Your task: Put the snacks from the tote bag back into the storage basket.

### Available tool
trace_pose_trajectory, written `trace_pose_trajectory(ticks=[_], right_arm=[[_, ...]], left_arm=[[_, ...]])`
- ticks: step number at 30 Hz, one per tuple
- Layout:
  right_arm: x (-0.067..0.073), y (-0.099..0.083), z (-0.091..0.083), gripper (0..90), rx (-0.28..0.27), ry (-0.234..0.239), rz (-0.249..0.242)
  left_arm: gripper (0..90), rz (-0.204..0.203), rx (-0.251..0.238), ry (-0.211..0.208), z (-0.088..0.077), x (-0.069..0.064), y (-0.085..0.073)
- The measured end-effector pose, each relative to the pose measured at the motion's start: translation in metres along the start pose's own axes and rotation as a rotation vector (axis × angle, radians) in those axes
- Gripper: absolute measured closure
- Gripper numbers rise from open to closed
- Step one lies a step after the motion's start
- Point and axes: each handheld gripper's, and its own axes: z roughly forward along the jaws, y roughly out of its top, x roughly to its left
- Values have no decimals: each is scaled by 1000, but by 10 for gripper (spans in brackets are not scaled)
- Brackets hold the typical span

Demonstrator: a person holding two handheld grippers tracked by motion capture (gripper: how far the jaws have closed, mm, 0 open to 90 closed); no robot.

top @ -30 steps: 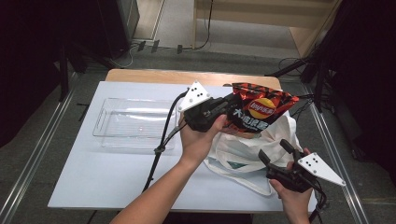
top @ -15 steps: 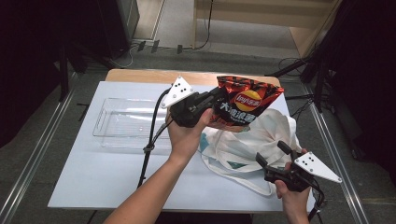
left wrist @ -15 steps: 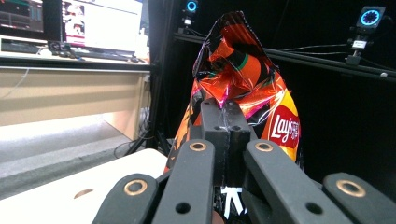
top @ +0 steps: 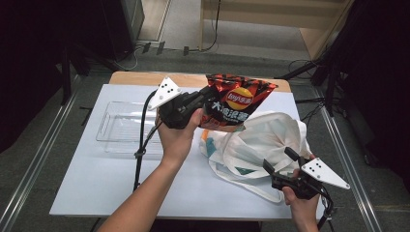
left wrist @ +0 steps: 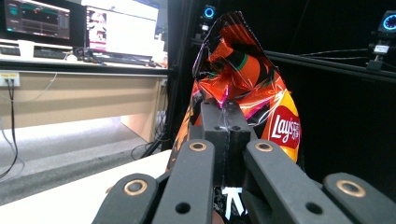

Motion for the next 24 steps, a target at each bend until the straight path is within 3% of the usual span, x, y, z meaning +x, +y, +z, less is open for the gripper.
trace_pose_trajectory(ticks=[14,24], right_arm=[[1,-3,3,145,18,-7,-5],[2,-4,2,146,22,-9,-9]], left_arm=[[900,-5,-22,23,-20,16,4],[900,-2,-10,68,-34,34,0]])
